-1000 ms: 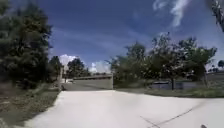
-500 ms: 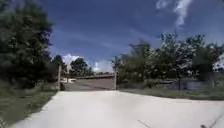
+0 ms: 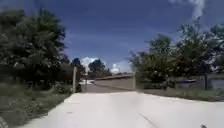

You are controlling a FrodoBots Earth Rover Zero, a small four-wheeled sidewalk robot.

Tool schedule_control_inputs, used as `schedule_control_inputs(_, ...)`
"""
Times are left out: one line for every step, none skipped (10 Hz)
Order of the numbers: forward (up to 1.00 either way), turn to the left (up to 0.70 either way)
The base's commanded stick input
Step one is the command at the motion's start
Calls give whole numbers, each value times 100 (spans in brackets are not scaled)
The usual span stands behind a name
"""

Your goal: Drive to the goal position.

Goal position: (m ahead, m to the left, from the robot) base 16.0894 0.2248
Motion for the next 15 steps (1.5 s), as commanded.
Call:
schedule_control_inputs(85,4)
schedule_control_inputs(85,4)
schedule_control_inputs(85,4)
schedule_control_inputs(85,4)
schedule_control_inputs(85,4)
schedule_control_inputs(85,4)
schedule_control_inputs(85,4)
schedule_control_inputs(85,4)
schedule_control_inputs(85,4)
schedule_control_inputs(85,4)
schedule_control_inputs(85,4)
schedule_control_inputs(85,4)
schedule_control_inputs(85,4)
schedule_control_inputs(85,4)
schedule_control_inputs(85,4)
